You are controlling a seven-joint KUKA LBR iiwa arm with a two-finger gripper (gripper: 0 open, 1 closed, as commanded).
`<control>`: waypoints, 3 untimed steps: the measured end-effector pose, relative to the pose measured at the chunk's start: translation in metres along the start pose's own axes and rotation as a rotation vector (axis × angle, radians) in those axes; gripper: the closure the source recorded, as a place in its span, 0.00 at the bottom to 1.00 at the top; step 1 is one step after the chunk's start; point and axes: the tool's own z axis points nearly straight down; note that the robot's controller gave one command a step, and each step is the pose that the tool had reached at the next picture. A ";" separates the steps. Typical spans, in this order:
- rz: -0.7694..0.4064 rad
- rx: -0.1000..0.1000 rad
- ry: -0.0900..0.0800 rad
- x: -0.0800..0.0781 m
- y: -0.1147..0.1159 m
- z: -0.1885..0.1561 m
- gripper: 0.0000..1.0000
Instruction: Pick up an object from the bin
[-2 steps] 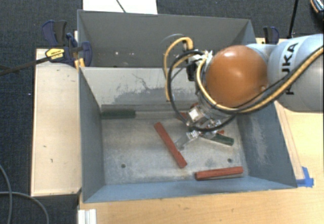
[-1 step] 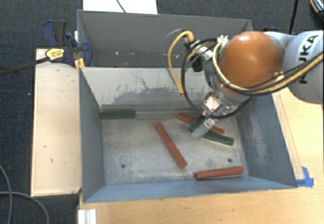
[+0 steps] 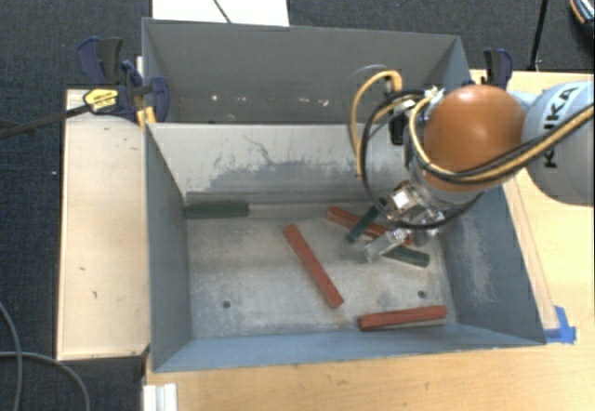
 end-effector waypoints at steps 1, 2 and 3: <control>0.001 0.002 -0.001 -0.001 -0.001 -0.002 1.00; -0.014 0.013 0.002 -0.018 -0.013 -0.133 1.00; 0.197 0.001 -0.002 -0.066 0.006 -0.090 1.00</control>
Offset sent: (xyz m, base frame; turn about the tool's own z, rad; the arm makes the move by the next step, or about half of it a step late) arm 0.0000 0.0000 0.0000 0.0000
